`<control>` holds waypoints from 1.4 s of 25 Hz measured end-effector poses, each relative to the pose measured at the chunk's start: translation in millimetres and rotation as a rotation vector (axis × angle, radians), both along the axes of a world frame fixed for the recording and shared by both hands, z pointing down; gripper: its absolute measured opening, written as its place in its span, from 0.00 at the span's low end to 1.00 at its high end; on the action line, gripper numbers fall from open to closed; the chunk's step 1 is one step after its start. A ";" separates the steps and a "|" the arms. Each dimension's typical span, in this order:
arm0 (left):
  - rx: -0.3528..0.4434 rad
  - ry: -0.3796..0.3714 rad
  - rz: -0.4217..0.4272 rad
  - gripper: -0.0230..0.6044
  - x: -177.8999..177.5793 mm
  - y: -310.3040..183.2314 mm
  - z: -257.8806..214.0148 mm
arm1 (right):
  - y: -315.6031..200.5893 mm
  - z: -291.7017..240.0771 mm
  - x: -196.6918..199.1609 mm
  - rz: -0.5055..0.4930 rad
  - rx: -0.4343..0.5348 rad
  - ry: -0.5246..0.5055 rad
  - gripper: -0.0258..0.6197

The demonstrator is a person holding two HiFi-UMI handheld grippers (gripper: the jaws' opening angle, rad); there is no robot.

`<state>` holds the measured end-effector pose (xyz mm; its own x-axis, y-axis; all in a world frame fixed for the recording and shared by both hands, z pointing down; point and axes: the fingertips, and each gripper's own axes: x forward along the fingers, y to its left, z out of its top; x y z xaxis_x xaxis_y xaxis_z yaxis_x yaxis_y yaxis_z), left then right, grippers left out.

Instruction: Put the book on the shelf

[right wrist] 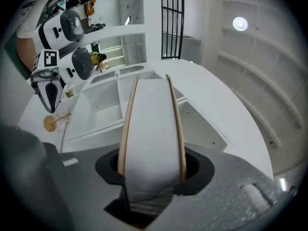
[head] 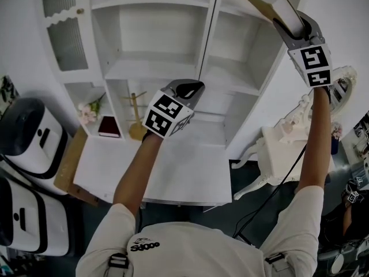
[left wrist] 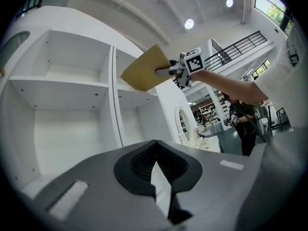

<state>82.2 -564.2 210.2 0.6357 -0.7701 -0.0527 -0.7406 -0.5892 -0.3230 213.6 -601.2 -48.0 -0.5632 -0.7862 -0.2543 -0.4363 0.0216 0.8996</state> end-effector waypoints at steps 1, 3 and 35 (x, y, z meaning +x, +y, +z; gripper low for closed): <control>-0.002 0.000 -0.001 0.07 0.7 -0.8 0.7 | -8.3 1.5 -1.4 0.013 -0.008 0.022 0.37; -0.006 -0.006 -0.005 0.07 0.4 -2.7 3.2 | -22.2 4.7 -4.7 0.035 -0.028 0.068 0.37; -0.042 -0.043 0.007 0.11 -49.9 -12.6 32.5 | -161.9 32.0 -60.5 0.344 -0.200 0.362 0.62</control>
<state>32.3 -576.8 242.7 0.6421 -0.7666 0.0071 -0.7223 -0.6081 -0.3293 153.1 -763.1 -16.0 -0.2887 -0.9539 0.0818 -0.1114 0.1184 0.9867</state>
